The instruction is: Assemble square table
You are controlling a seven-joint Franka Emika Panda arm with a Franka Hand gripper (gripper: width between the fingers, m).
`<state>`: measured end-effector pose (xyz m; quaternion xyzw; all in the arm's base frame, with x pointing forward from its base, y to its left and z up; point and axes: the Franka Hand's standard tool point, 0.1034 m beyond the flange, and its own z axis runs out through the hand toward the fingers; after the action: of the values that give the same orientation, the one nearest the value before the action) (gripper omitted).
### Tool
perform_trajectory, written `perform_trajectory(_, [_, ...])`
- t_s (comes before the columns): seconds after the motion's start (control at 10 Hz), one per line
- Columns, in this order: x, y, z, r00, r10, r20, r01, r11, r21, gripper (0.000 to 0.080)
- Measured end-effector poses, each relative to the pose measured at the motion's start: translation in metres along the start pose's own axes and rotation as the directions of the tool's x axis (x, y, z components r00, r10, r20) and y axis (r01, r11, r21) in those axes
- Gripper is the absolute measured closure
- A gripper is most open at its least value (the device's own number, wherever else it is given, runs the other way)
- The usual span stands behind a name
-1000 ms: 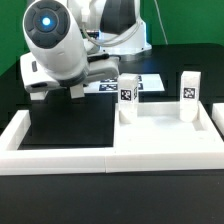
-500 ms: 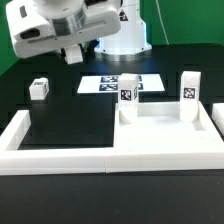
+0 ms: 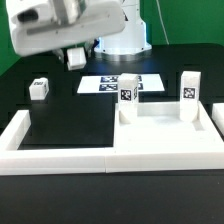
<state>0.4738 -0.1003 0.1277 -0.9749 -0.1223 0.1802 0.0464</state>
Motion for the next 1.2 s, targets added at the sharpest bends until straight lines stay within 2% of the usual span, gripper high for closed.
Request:
perform_trajectory(0.2, [0.033,-0.003,-0.043,0.994,-0.015,-0.110,0.010,0.999,-0.046,0.0511])
perform_trajectory(0.3, [0.048,-0.006,-0.056,0.983,0.004,-0.185,-0.015,0.998,-0.057,0.0511])
perform_trajectory(0.4, [0.067,-0.017,-0.065,0.952,0.069,-0.299,-0.085,0.996,-0.039,0.0511])
perform_trajectory(0.5, [0.077,-0.033,-0.063,0.903,0.138,-0.408,-0.155,0.988,-0.008,0.0511])
perform_trajectory(0.6, [0.080,-0.042,-0.058,0.881,0.134,-0.453,-0.160,0.987,-0.018,0.0511])
perform_trajectory(0.8, [0.081,-0.030,-0.059,0.813,0.102,-0.574,-0.166,0.984,-0.060,0.0511])
perform_trajectory(1.0, [0.079,-0.019,-0.061,0.741,0.052,-0.669,-0.180,0.976,-0.124,0.0511])
perform_trajectory(1.1, [0.075,-0.014,-0.059,0.705,0.039,-0.708,-0.202,0.968,-0.148,0.0511])
perform_trajectory(1.2, [0.074,-0.016,-0.051,0.669,0.041,-0.742,-0.230,0.961,-0.154,0.0511])
